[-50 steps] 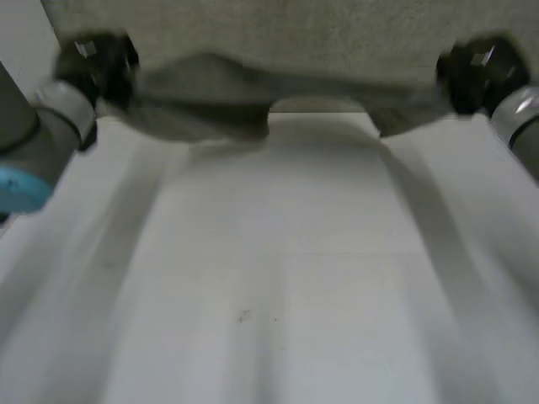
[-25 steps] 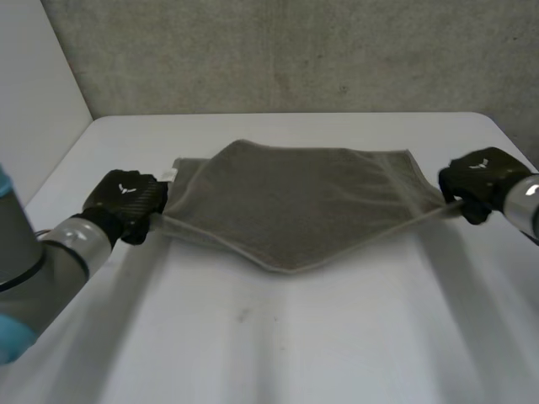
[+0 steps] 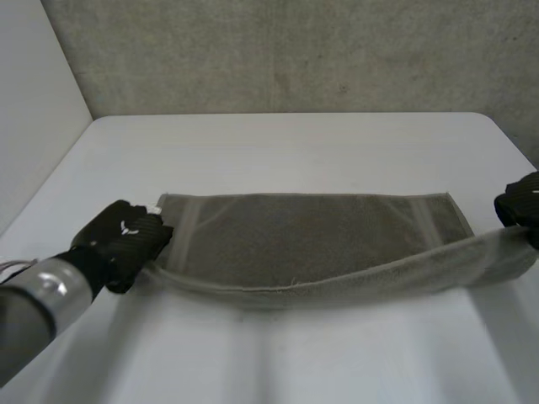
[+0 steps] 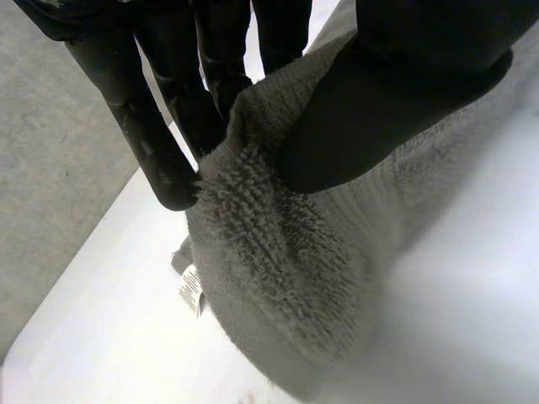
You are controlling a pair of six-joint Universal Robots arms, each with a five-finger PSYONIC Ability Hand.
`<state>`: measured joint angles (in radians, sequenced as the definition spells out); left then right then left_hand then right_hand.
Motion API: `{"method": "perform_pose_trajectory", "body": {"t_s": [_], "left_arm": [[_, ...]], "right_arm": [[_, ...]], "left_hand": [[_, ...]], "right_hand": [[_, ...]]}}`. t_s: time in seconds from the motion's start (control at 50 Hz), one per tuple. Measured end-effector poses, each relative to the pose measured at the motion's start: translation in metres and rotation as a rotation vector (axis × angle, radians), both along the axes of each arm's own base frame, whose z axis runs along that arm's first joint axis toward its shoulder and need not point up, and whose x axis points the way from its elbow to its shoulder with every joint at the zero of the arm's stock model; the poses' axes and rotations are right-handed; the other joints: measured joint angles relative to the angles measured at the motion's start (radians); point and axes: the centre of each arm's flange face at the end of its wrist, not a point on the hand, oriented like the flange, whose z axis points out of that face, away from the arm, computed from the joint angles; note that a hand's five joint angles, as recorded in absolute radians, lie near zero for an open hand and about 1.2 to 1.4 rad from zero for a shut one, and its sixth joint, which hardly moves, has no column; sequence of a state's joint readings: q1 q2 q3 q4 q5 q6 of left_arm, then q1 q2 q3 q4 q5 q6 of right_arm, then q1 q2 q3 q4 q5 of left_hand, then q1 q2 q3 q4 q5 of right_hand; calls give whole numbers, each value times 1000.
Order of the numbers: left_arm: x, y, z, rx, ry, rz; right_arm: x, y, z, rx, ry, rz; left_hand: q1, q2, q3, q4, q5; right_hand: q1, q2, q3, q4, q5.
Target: Fold the towel.
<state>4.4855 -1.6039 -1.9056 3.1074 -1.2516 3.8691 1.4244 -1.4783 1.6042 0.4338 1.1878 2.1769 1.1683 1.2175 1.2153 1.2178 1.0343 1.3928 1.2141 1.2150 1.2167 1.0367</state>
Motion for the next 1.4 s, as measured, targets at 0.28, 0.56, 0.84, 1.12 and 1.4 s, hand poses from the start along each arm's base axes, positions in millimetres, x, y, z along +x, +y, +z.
{"method": "perform_pose_trajectory", "body": {"t_s": [0.28,0.56,0.84,1.12,1.4], "left_arm": [[-32,-114,-38,-25,46,11],[-54,-180,-58,-67,138,81],[-68,-186,-67,-75,140,106],[-46,-145,-6,-14,285,220],[-22,-64,9,-102,371,207]], "right_arm": [[25,-84,-59,-51,-165,-49],[33,-140,-78,-260,-184,-131],[46,-147,-87,-293,-179,-123],[45,-97,-34,-306,-195,-103],[16,-42,-64,16,-220,-130]], "left_hand": [[0,0,1,0,0],[0,0,1,0,0],[-946,-994,-990,-994,-965],[-995,-1048,-1044,-1046,-1006],[-999,-1052,-1049,-1049,-1008]], "right_hand": [[0,0,0,0,0],[0,0,0,0,0],[-1158,-1003,-1003,-997,-971],[-1209,-1046,-1048,-1043,-1006],[-1208,-1046,-1048,-1043,-1006]]}}
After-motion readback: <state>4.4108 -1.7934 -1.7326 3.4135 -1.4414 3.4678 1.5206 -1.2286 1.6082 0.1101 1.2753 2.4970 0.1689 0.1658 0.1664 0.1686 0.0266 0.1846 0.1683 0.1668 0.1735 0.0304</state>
